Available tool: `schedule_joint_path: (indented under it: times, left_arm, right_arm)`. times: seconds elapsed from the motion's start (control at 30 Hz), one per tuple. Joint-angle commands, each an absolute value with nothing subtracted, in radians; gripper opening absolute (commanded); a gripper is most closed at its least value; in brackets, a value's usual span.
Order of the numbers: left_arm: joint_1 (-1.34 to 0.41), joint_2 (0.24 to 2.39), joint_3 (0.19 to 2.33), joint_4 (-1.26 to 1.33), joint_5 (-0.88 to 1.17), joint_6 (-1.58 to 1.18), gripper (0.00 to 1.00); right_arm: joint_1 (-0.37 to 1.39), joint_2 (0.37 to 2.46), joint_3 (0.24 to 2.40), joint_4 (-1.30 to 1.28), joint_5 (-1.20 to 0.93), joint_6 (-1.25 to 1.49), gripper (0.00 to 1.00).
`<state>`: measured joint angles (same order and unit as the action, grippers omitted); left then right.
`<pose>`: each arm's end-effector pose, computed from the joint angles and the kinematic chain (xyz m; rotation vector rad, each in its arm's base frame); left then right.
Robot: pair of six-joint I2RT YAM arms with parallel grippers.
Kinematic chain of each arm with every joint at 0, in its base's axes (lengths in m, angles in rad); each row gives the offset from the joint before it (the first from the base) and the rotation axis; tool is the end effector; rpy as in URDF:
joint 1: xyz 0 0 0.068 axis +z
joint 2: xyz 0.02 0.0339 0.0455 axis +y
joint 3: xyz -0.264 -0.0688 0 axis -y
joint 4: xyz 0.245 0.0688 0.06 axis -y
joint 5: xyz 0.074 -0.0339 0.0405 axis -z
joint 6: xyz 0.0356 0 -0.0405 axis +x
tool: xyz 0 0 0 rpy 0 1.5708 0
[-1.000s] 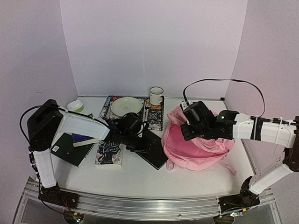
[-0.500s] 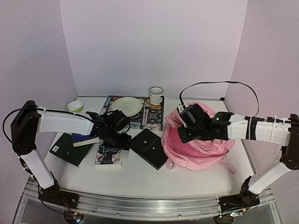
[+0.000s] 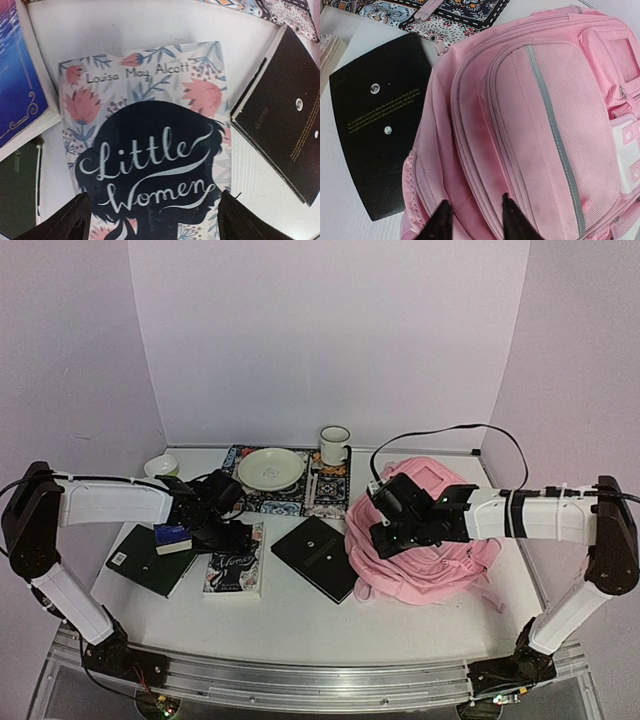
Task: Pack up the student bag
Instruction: Adjust the book at the center of the board.
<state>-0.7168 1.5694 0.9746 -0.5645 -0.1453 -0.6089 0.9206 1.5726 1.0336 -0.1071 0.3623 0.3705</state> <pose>0.2295 -0.1931 0.1898 0.1055 2.7211 -0.1935 0.2202 0.2687 0.2386 -0.4004 2.1513 0.3346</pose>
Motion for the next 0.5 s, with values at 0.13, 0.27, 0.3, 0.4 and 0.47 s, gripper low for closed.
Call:
schedule_joint_path:
  times: [0.13, 0.27, 0.3, 0.4, 0.47]
  left_arm:
    - [-0.559, 1.547, 0.887, -0.448, 0.011, -0.540, 0.89]
    - [-0.539, 1.596, 0.894, -0.435, 0.036, -0.528, 0.89]
    - [-0.539, 1.601, 0.895, -0.434, 0.047, -0.529, 0.88]
    - [-0.538, 1.588, 0.896, -0.428, 0.065, -0.535, 0.87]
    - [-0.540, 1.567, 0.895, -0.428, 0.065, -0.538, 0.87]
  right_arm:
    - [0.998, 1.603, 1.138, -0.082, 0.260, 0.459, 0.64]
    - [1.038, 1.681, 1.169, -0.013, 0.189, 0.484, 0.72]
    - [1.043, 1.704, 1.180, -0.010, 0.175, 0.484, 0.73]
    - [1.046, 1.784, 1.226, 0.020, 0.157, 0.472, 0.78]
    - [1.045, 1.842, 1.268, 0.020, 0.163, 0.455, 0.81]
